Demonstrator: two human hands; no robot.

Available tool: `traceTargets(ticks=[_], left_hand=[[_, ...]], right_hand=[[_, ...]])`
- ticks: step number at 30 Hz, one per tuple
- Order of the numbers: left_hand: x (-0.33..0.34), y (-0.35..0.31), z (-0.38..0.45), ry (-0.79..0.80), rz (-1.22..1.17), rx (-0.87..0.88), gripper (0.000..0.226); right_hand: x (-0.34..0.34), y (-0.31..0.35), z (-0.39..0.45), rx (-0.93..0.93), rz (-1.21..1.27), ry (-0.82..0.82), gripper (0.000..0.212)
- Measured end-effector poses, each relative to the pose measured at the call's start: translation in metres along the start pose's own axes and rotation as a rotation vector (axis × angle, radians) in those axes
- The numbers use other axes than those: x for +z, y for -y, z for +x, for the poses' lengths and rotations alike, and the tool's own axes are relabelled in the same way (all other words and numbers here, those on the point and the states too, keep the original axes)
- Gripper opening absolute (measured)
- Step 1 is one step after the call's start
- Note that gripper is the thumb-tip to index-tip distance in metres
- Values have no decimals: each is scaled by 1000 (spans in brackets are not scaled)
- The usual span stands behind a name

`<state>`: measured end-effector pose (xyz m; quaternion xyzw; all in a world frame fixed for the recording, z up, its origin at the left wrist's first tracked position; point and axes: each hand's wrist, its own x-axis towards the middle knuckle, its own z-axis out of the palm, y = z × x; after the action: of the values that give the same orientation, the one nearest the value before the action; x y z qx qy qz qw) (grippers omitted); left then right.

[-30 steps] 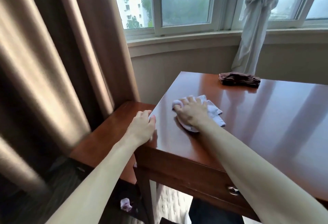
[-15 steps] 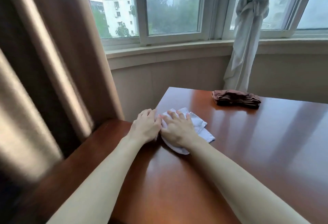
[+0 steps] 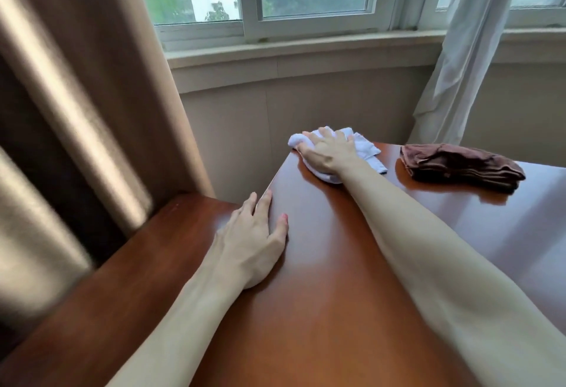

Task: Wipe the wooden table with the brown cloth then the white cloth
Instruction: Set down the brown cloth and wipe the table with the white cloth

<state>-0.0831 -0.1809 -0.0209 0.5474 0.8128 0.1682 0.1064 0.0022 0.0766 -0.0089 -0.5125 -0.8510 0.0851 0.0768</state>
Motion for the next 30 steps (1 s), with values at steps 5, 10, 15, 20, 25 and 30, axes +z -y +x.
traceTargets(ticks=[5, 10, 15, 20, 25, 30], left_hand=[[0, 1, 1, -1, -33, -22, 64], [0, 1, 1, -53, -10, -34, 63], [-3, 1, -9, -77, -7, -31, 57], [-2, 0, -12, -70, -6, 91, 52], [5, 0, -7, -137, 30, 150, 57], [10, 5, 4, -132, 37, 183, 72]], right_hand=[[-2, 7, -61, -76, 12, -11, 66], [-1, 23, -164, -119, 46, -13, 50], [-3, 32, -266, -156, 63, -24, 52], [-8, 29, -277, -114, 59, 4, 53], [-9, 17, -212, -34, 29, 19, 54], [-9, -9, -123, -37, 11, 8, 52]])
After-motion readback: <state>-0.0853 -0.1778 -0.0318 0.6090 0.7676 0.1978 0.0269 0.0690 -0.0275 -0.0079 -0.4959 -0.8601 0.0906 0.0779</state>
